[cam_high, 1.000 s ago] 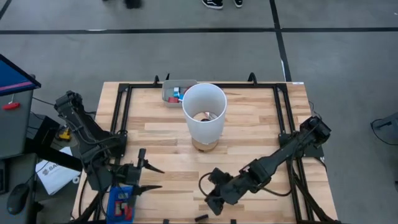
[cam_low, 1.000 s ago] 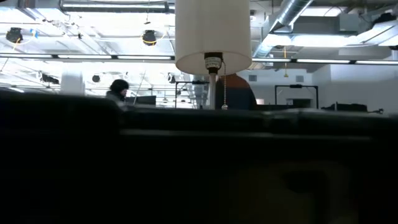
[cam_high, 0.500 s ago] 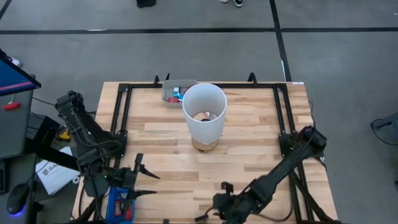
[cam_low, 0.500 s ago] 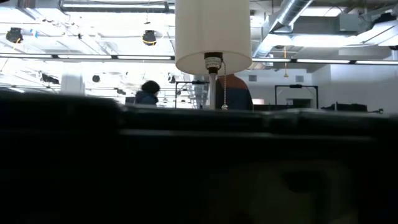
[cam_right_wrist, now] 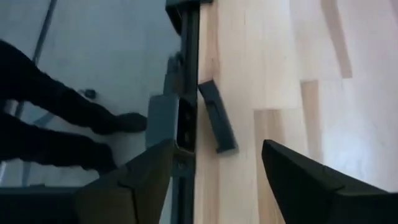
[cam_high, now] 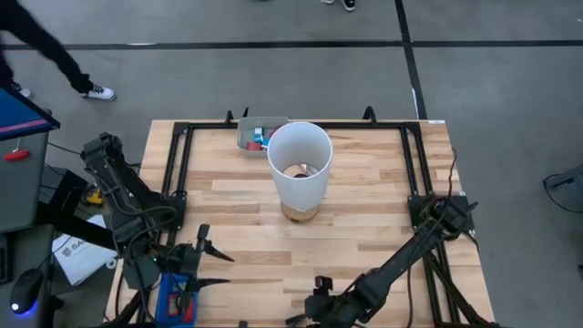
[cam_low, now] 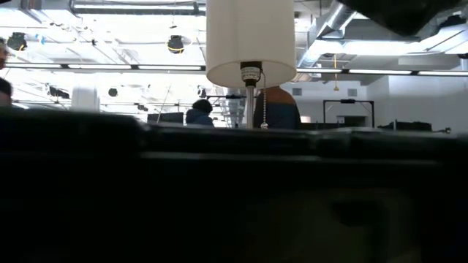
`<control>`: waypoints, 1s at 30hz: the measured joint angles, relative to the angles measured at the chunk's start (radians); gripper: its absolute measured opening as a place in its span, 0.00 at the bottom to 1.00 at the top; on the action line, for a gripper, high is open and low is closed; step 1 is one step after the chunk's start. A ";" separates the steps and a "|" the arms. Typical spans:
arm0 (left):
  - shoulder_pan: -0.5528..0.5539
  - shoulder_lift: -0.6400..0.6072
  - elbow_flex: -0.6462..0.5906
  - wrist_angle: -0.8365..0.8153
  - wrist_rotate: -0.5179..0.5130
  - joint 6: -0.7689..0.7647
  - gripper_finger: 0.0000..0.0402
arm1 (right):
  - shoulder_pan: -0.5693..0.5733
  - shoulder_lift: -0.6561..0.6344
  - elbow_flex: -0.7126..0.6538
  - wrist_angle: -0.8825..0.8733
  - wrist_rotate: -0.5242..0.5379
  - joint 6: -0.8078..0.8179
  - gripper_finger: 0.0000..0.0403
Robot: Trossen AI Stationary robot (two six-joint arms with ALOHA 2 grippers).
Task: Pick & Place Office items
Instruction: Put the black digital timer into the blue bin
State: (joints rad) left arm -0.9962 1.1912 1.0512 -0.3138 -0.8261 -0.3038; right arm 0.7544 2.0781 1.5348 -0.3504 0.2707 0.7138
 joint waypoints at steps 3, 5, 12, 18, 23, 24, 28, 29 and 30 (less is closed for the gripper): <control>0.000 0.000 0.000 0.000 0.000 -0.001 0.52 | 0.001 0.021 -0.002 -0.005 -0.009 -0.015 0.59; 0.000 0.000 0.000 -0.001 0.000 -0.014 0.52 | 0.000 0.038 0.000 -0.006 -0.004 -0.013 0.58; 0.001 0.000 0.000 0.000 0.000 -0.023 0.52 | -0.024 0.038 -0.001 -0.030 0.020 -0.044 0.55; 0.001 0.000 0.000 0.000 0.000 -0.038 0.52 | -0.024 0.038 -0.001 -0.014 0.018 -0.067 0.53; 0.001 0.000 0.000 0.000 0.000 -0.038 0.52 | -0.021 0.038 -0.001 0.048 0.016 -0.068 0.53; 0.001 0.000 0.000 0.000 -0.002 -0.038 0.52 | -0.022 0.038 -0.001 0.053 0.018 -0.070 0.53; 0.001 0.000 0.000 0.000 -0.005 -0.038 0.52 | -0.030 0.055 -0.001 0.055 0.017 -0.085 0.53; 0.001 0.000 0.000 0.000 -0.005 -0.038 0.52 | -0.031 0.059 -0.003 0.046 0.017 -0.096 0.53; 0.001 0.000 0.000 -0.001 -0.005 -0.038 0.52 | -0.030 0.068 -0.003 0.050 0.010 -0.101 0.53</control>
State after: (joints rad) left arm -0.9955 1.1912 1.0512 -0.3145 -0.8310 -0.3416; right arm 0.7241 2.1466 1.5318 -0.3000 0.2804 0.6125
